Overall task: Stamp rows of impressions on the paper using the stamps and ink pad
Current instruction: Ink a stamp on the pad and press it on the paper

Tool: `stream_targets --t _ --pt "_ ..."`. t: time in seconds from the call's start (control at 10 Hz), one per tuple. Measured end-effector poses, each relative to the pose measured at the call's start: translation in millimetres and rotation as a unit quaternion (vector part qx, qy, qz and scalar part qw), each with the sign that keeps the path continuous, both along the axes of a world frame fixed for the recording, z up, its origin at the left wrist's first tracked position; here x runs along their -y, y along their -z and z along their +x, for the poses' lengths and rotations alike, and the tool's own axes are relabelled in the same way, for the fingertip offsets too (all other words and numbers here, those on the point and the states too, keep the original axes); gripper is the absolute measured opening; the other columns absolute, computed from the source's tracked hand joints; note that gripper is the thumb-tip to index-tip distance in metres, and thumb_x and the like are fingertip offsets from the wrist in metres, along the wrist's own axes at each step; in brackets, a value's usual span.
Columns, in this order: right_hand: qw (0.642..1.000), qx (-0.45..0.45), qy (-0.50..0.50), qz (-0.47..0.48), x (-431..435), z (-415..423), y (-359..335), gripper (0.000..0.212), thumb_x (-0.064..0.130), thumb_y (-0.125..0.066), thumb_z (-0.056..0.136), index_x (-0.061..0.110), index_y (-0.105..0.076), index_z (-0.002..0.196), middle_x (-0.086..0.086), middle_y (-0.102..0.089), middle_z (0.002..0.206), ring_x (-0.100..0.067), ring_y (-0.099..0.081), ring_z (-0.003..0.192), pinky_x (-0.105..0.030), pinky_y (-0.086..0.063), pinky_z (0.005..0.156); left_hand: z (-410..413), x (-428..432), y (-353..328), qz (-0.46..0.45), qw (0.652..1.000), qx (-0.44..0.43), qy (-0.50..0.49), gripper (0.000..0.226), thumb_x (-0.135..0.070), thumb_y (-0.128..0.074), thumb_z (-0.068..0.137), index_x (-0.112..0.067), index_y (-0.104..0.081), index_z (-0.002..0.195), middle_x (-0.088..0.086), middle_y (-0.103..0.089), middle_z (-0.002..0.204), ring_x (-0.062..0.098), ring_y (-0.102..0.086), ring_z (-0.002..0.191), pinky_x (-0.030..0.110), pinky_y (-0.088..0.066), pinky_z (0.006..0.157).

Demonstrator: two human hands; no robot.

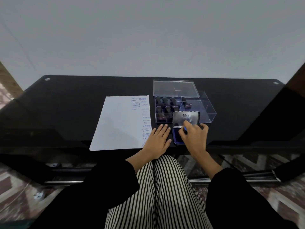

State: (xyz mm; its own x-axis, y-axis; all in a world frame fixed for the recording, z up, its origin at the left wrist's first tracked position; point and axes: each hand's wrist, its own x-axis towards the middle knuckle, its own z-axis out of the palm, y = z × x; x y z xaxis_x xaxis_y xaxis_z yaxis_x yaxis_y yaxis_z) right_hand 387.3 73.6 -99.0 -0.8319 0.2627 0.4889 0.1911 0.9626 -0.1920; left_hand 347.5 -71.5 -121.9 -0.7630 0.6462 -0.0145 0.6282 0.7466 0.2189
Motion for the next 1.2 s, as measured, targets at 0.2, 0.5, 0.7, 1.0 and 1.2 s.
stream_targets --t 0.2,0.5,0.7,1.0,1.2 --pt "1.000 -0.007 0.000 0.007 1.0 1.1 -2.2 0.020 0.015 -0.070 0.076 0.016 -0.053 0.065 0.001 -0.051 0.042 -0.019 -0.053 0.042 -0.043 -0.046 0.085 0.5 0.1 -1.2 -0.004 1.000 0.003 0.001 0.055 -0.034 -0.019 0.102 -0.013 -0.004 0.150 0.003 0.001 0.159 0.017 0.005 0.147 0.034 0.003 0.119" --pt "1.000 -0.019 0.008 0.006 1.7 -2.5 -5.0 0.022 0.012 -0.074 0.072 0.015 -0.055 0.063 0.001 -0.047 0.038 -0.018 -0.048 0.036 -0.044 -0.048 0.085 0.0 -0.8 -2.0 -0.005 1.000 0.007 0.000 0.054 -0.034 -0.020 0.102 -0.013 -0.004 0.150 0.003 0.002 0.159 0.017 0.006 0.147 0.034 0.003 0.119" --pt "1.000 -0.023 0.007 0.000 1.8 -4.5 -4.3 0.020 0.012 -0.073 0.072 0.014 -0.055 0.063 0.001 -0.047 0.039 -0.018 -0.048 0.037 -0.044 -0.047 0.085 0.0 -0.6 -1.0 -0.004 1.000 0.006 0.000 0.055 -0.034 -0.020 0.102 -0.013 -0.004 0.150 0.003 0.002 0.159 0.017 0.006 0.147 0.034 0.003 0.119" --pt "0.999 -0.037 0.012 -0.003 3.6 3.7 -0.3 0.021 0.012 -0.075 0.071 0.015 -0.055 0.065 0.003 -0.050 0.041 -0.017 -0.052 0.041 -0.044 -0.048 0.085 -0.8 -0.8 0.5 -0.004 1.000 0.003 -0.002 0.054 -0.035 -0.020 0.102 -0.014 -0.004 0.150 0.003 0.001 0.159 0.016 0.005 0.147 0.033 0.004 0.119" --pt "0.999 -0.032 0.014 -0.009 3.7 -2.1 -3.3 0.021 0.011 -0.073 0.072 0.015 -0.054 0.064 0.002 -0.048 0.040 -0.018 -0.049 0.039 -0.043 -0.047 0.085 -0.4 -0.9 0.1 -0.005 1.000 0.004 -0.002 0.055 -0.034 -0.019 0.102 -0.014 -0.004 0.150 0.003 0.002 0.159 0.017 0.006 0.147 0.034 0.004 0.119"
